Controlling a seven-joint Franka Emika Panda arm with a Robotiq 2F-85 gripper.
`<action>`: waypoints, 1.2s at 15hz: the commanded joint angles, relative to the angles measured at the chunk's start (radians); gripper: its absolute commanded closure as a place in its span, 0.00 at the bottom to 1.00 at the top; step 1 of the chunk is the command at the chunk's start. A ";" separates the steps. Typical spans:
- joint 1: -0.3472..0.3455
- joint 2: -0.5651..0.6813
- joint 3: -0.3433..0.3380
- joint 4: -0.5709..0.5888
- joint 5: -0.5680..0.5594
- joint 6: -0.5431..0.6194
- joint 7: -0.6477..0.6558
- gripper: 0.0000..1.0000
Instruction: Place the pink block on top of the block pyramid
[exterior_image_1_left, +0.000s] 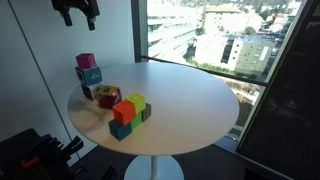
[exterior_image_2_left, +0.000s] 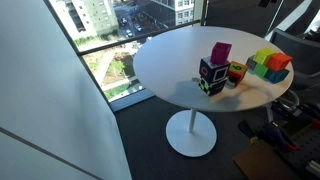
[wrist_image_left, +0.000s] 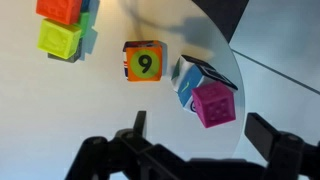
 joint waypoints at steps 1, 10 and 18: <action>-0.009 0.000 0.008 0.003 0.004 -0.004 -0.003 0.00; -0.003 0.025 0.017 0.004 0.003 0.005 -0.008 0.00; 0.017 0.100 0.061 0.035 -0.003 0.027 -0.023 0.00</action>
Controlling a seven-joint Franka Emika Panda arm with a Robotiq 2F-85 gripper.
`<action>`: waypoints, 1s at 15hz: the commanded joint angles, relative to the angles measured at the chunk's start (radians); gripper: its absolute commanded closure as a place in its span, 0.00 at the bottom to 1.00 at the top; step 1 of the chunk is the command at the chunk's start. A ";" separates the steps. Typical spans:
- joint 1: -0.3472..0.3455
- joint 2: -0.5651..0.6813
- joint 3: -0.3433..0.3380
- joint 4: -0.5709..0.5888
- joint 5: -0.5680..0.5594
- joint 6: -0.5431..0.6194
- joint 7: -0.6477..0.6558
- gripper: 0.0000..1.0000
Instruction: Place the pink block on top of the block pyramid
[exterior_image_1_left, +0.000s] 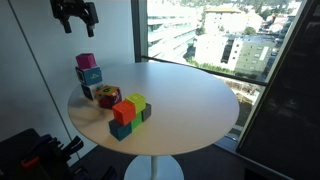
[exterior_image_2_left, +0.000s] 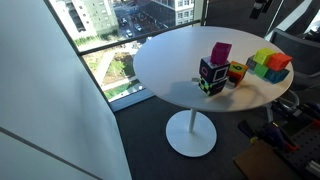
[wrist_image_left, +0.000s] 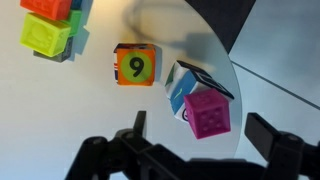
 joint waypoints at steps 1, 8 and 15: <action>0.015 0.051 0.021 0.040 -0.006 0.011 -0.019 0.00; 0.029 0.135 0.076 0.089 -0.042 0.027 -0.007 0.00; 0.035 0.204 0.120 0.126 -0.102 0.054 0.011 0.00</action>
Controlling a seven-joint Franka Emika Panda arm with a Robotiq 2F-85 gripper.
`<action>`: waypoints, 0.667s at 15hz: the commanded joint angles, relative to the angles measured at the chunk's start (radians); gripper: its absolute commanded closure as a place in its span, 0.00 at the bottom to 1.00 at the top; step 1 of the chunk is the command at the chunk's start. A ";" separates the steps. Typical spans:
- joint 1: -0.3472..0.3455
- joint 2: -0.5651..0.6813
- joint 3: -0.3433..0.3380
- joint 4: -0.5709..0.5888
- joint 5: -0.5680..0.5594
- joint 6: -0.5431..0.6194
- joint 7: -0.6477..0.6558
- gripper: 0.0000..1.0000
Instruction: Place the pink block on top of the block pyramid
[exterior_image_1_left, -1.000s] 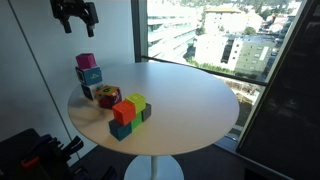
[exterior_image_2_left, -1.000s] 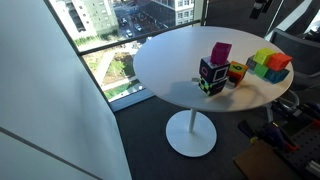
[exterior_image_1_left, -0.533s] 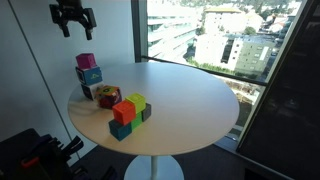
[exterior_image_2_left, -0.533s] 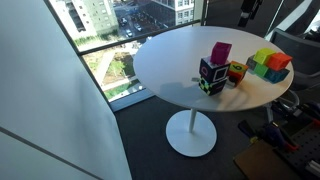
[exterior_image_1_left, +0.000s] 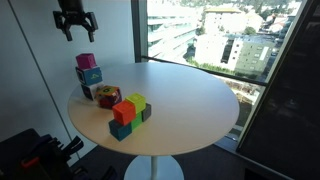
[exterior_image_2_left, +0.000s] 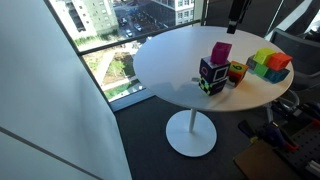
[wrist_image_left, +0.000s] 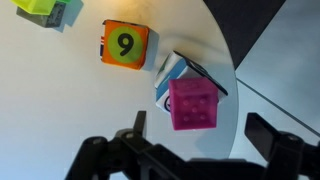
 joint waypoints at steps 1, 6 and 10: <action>0.009 0.042 0.017 0.040 -0.042 0.011 0.017 0.00; 0.012 0.061 0.036 0.037 -0.080 0.042 0.042 0.00; 0.009 0.065 0.040 0.029 -0.093 0.053 0.076 0.00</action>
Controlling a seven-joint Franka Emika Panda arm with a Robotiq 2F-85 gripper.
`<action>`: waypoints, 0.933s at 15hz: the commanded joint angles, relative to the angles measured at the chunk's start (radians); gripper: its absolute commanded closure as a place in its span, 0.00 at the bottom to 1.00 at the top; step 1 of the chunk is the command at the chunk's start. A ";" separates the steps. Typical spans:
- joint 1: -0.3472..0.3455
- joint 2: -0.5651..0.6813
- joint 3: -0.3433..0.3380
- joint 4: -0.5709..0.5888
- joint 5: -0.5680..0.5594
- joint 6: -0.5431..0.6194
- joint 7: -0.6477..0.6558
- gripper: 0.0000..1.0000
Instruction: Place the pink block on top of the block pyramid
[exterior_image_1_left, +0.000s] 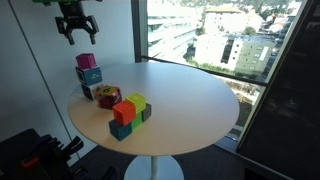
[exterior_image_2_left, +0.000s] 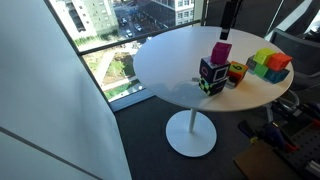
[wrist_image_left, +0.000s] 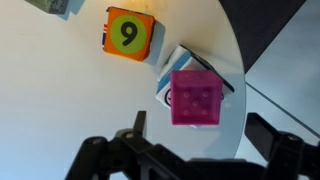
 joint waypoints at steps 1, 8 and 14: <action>0.001 0.013 0.004 0.013 -0.025 0.009 0.053 0.00; 0.001 0.026 0.005 0.004 -0.014 0.017 0.103 0.00; 0.004 0.038 0.004 -0.006 -0.004 0.037 0.105 0.00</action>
